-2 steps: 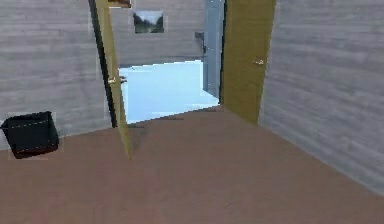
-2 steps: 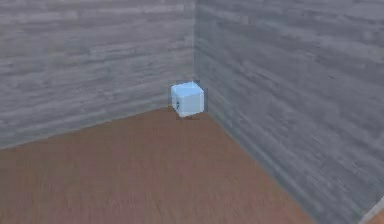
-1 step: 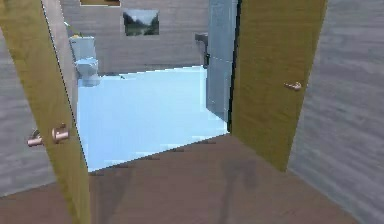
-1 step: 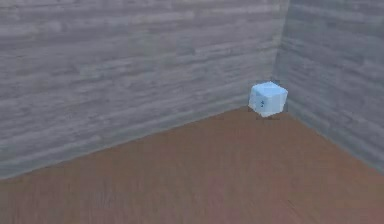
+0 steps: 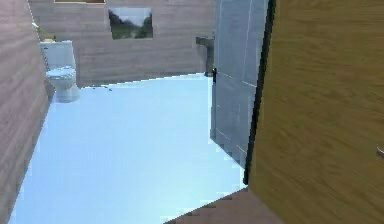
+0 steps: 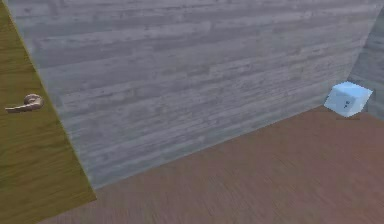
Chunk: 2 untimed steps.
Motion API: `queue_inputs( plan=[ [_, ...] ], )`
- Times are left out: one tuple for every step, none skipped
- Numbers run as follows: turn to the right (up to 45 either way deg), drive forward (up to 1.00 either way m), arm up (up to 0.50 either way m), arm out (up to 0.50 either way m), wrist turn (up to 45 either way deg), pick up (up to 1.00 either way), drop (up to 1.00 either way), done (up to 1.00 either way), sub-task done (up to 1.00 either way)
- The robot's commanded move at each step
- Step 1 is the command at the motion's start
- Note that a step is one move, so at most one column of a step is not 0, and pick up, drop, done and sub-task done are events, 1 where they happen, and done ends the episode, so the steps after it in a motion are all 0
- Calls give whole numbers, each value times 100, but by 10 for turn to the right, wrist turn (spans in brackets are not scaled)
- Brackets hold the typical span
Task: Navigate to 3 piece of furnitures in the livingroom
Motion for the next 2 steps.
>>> queue_inputs(
  plan=[
    [-60,0,0,0,0,0,0,0,0],
    [0,100,0,0,0,0,0,0,0]
  ],
)
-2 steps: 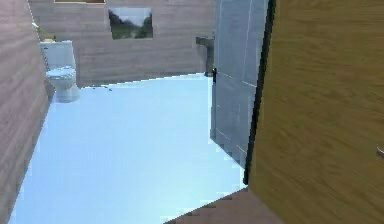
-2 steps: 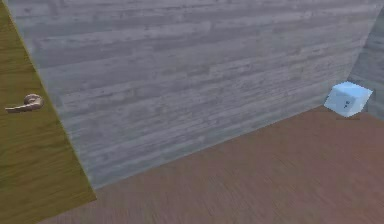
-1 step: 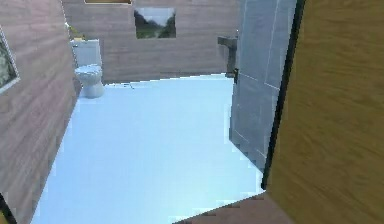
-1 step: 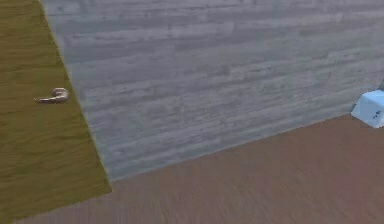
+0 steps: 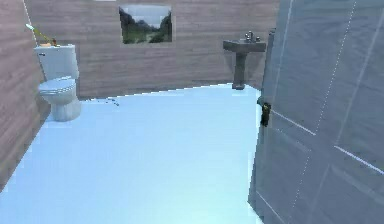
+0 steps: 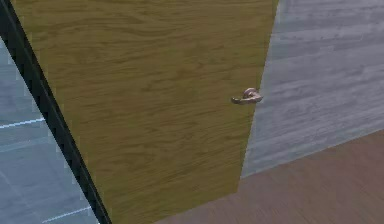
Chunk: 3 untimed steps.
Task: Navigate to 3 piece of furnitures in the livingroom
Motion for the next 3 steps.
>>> queue_inputs(
  plan=[
    [-60,0,0,0,0,0,0,0,0],
    [0,45,0,0,0,0,0,0,0],
    [90,0,0,0,0,0,0,0,0]
  ],
)
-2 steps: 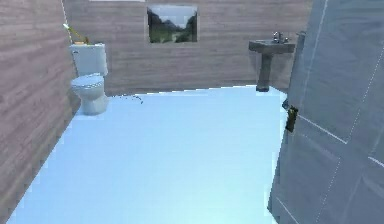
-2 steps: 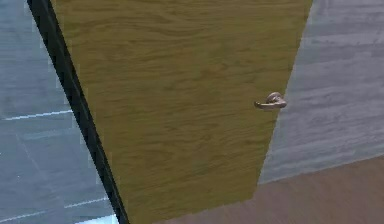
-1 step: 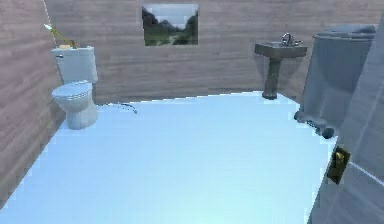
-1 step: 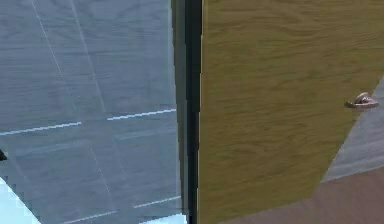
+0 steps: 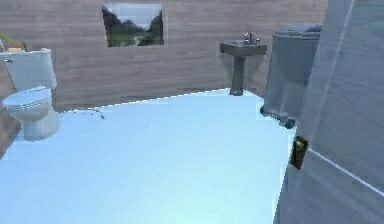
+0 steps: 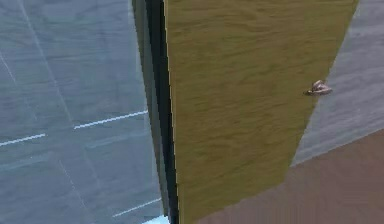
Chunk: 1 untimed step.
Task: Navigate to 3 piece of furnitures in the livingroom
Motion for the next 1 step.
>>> queue_inputs(
  plan=[
    [0,100,0,0,0,0,0,0,0]
  ],
)
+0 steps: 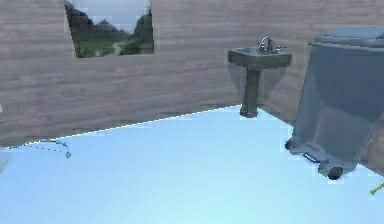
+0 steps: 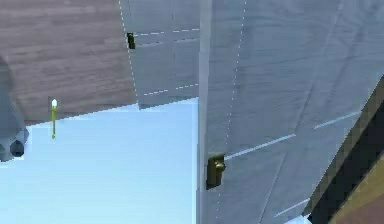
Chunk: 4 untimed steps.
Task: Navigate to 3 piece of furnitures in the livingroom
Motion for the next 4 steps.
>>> queue_inputs(
  plan=[
    [0,40,0,0,0,0,0,0,0],
    [450,0,0,0,0,0,0,0,0],
    [210,0,0,0,0,0,0,0,0],
    [0,50,0,0,0,0,0,0,0]
  ],
)
